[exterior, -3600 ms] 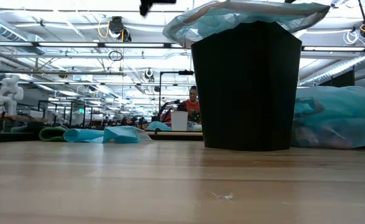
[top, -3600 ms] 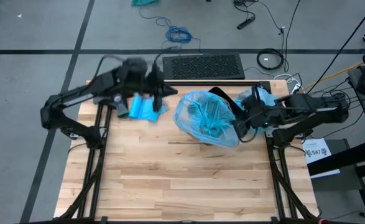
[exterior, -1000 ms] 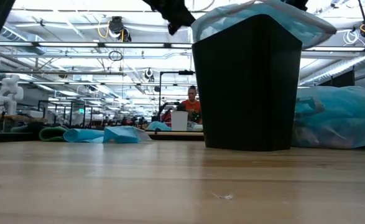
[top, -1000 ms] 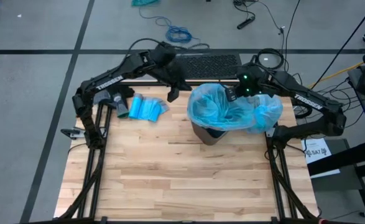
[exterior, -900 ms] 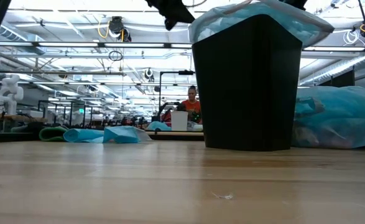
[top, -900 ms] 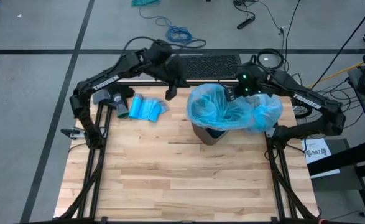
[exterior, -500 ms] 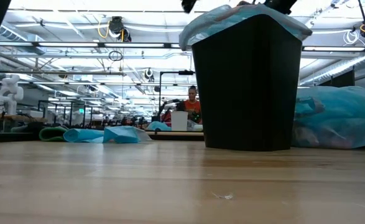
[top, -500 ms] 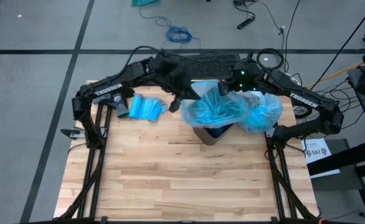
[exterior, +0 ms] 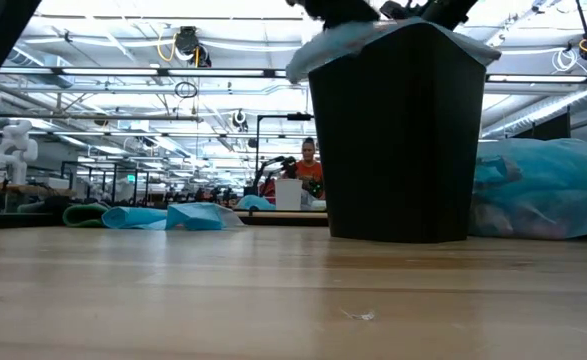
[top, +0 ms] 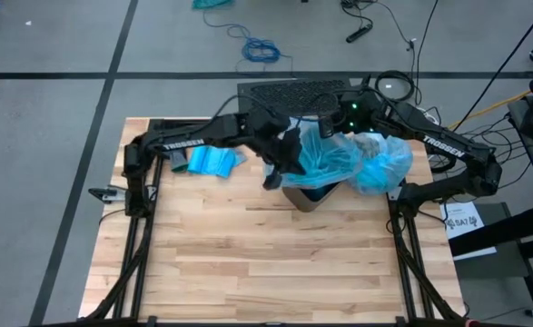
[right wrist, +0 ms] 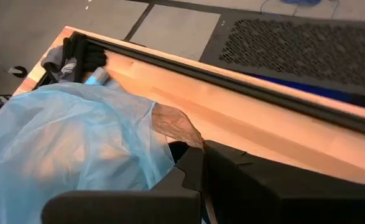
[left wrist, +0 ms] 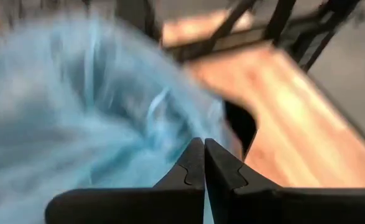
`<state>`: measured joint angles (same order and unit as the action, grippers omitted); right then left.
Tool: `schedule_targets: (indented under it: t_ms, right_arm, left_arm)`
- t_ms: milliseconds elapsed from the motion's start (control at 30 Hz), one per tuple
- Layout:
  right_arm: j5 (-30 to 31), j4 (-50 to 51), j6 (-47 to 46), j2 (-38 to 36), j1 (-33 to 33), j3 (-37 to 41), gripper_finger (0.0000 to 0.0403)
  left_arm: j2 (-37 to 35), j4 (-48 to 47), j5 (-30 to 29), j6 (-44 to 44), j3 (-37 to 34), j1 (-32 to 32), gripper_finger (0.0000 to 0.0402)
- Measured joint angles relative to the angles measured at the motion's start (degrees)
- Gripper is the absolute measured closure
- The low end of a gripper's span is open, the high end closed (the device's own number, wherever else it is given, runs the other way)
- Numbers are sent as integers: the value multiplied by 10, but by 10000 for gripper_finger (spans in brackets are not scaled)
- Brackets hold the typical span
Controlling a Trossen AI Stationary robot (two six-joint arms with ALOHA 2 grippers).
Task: Place trash/remove bag and relplace
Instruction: Put the blue trash bag into the trash bin
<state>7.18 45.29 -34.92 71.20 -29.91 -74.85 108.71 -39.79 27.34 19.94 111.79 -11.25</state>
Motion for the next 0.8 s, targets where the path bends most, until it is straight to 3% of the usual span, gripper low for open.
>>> schedule_targets:
  t_ms: [100,267,400,567,800]
  right_arm:
    - [0,15,-14,-1,0,0,403]
    - [6,32,-25,-17,0,0,403]
    - [30,60,-46,-28,0,0,403]
    - [27,167,-77,-21,0,0,403]
    - [-94,206,-88,-17,5,43,403]
  left_arm:
    - [7,-62,-53,-1,0,8,399]
    - [6,-185,-68,-19,1,8,399]
    - [2,-210,-69,-35,0,8,399]
    - [-2,-212,-69,-62,0,13,399]
    - [-3,-211,-70,-62,0,16,399]
